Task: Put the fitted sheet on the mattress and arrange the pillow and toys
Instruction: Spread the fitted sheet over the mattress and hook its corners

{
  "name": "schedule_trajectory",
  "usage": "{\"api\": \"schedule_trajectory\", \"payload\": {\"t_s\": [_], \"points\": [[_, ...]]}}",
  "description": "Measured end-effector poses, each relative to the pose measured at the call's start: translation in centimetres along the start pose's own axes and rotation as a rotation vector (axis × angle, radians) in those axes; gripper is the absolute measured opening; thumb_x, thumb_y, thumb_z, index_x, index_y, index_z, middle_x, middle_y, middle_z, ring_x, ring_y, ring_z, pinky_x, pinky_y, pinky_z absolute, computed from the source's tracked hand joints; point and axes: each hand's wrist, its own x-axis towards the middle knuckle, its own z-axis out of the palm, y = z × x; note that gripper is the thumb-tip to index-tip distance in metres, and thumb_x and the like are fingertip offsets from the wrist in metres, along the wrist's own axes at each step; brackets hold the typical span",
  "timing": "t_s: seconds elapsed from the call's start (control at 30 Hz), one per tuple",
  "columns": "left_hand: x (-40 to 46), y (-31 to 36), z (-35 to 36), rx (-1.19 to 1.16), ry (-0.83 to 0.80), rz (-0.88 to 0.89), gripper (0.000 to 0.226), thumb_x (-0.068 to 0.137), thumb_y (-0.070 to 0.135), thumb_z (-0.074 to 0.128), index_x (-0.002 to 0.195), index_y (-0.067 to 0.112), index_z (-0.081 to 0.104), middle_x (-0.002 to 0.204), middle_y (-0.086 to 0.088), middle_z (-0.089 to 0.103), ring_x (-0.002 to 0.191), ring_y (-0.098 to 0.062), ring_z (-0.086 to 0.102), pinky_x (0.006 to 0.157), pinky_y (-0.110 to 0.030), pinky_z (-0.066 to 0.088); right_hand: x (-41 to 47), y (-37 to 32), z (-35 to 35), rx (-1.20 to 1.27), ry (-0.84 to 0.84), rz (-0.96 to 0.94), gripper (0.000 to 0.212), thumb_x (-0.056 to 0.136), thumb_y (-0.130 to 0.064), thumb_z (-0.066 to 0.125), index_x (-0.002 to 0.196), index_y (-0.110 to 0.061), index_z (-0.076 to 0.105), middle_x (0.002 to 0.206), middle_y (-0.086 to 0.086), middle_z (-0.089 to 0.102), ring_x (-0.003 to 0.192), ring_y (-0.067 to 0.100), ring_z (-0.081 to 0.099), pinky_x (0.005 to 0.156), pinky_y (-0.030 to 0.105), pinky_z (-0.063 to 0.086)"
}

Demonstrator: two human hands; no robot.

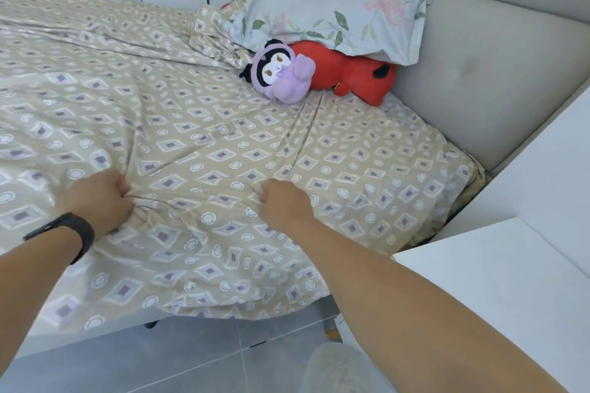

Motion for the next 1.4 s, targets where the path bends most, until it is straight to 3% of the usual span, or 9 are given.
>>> {"api": "schedule_trajectory", "payload": {"t_s": [0.17, 0.3, 0.4, 0.5, 0.63, 0.83, 0.97, 1.1, 1.4], "points": [[-0.5, -0.2, 0.3, 0.042, 0.071, 0.005, 0.014, 0.089, 0.02, 0.054, 0.076, 0.021, 0.049, 0.07, -0.001, 0.056, 0.068, -0.027, 0.049, 0.072, -0.041, 0.041, 0.1, 0.4, 0.3, 0.012, 0.022, -0.041, 0.011, 0.086, -0.016, 0.053, 0.094, -0.022, 0.05, 0.093, -0.001, 0.06, 0.085, 0.028, 0.059, 0.077, 0.038, 0.048], [-0.8, -0.3, 0.4, -0.019, 0.117, 0.107, 0.022, 0.097, 0.034, 0.044, 0.078, 0.024, 0.049, 0.075, -0.002, 0.057, 0.074, -0.03, 0.054, 0.077, -0.046, 0.046, 0.6, 0.0, 0.3, -0.023, -0.007, 0.001, 0.016, 0.095, -0.028, 0.051, 0.108, -0.019, 0.049, 0.105, 0.001, 0.059, 0.094, 0.031, 0.059, 0.083, 0.042, 0.047], [-1.4, -2.5, -0.7, 0.015, 0.042, 0.127, 0.028, 0.095, 0.055, 0.044, 0.1, 0.028, 0.052, 0.105, 0.0, 0.057, 0.105, -0.033, 0.053, 0.094, -0.049, 0.041, 1.4, -1.9, 0.3, -0.091, 0.057, -0.026, 0.03, 0.103, -0.033, 0.04, 0.123, -0.011, 0.048, 0.122, 0.009, 0.052, 0.111, 0.033, 0.053, 0.09, 0.045, 0.046], [-1.4, -6.7, -2.8, 0.11, -0.042, 0.026, 0.063, 0.087, 0.078, 0.038, 0.136, 0.039, 0.043, 0.145, 0.001, 0.041, 0.136, -0.03, 0.034, 0.111, -0.049, 0.025, 2.4, -6.3, 1.2, -0.092, 0.095, -0.21, 0.035, 0.103, -0.038, 0.038, 0.127, -0.016, 0.05, 0.128, 0.007, 0.047, 0.117, 0.03, 0.045, 0.095, 0.044, 0.045], [-0.6, -15.0, -6.3, 0.171, -0.156, -0.117, 0.106, 0.068, 0.1, 0.019, 0.156, 0.042, 0.011, 0.167, 0.006, 0.006, 0.154, -0.023, 0.004, 0.122, -0.05, 0.006, 3.2, -15.8, 4.0, -0.053, -0.144, -0.437, 0.055, 0.101, -0.052, 0.041, 0.15, -0.027, 0.039, 0.153, 0.003, 0.035, 0.138, 0.031, 0.03, 0.112, 0.046, 0.033], [1.0, -22.4, -9.2, 0.178, -0.212, -0.201, 0.135, 0.044, 0.112, 0.022, 0.157, 0.043, -0.004, 0.167, 0.008, -0.01, 0.154, -0.023, -0.012, 0.122, -0.053, -0.002, 5.4, -28.0, 9.0, -0.165, -0.251, -0.484, 0.081, 0.092, -0.079, 0.027, 0.16, -0.039, 0.007, 0.169, -0.003, -0.003, 0.155, 0.025, -0.005, 0.121, 0.057, -0.005], [3.1, -27.0, -10.3, 0.151, -0.219, -0.227, 0.144, 0.037, 0.113, 0.024, 0.158, 0.04, -0.007, 0.168, 0.004, -0.01, 0.154, -0.025, -0.012, 0.122, -0.056, -0.002, 7.9, -34.3, 10.4, -0.2, -0.323, -0.449, 0.105, 0.076, -0.094, 0.033, 0.16, -0.04, -0.001, 0.168, 0.003, -0.014, 0.154, 0.033, -0.009, 0.121, 0.059, -0.003], [5.7, -30.6, -10.6, 0.162, -0.25, -0.239, 0.153, 0.03, 0.113, 0.027, 0.157, 0.038, -0.013, 0.167, 0.003, -0.014, 0.153, -0.027, -0.015, 0.12, -0.058, -0.005, 9.5, -39.1, 12.1, -0.305, -0.381, -0.387, 0.123, 0.061, -0.101, 0.039, 0.156, -0.044, -0.015, 0.166, 0.011, -0.021, 0.152, 0.036, -0.018, 0.112, 0.073, -0.008], [8.9, -31.4, -13.2, 0.109, -0.617, -0.255, 0.162, 0.022, 0.11, 0.04, 0.14, 0.038, -0.045, 0.155, -0.002, -0.044, 0.144, -0.03, -0.038, 0.116, -0.061, -0.017, 10.9, -44.8, 11.2, -0.34, -0.426, -0.202, 0.121, 0.069, -0.079, 0.067, 0.158, -0.03, 0.001, 0.163, 0.027, -0.01, 0.15, 0.047, -0.006, 0.112, 0.071, 0.013]]}}
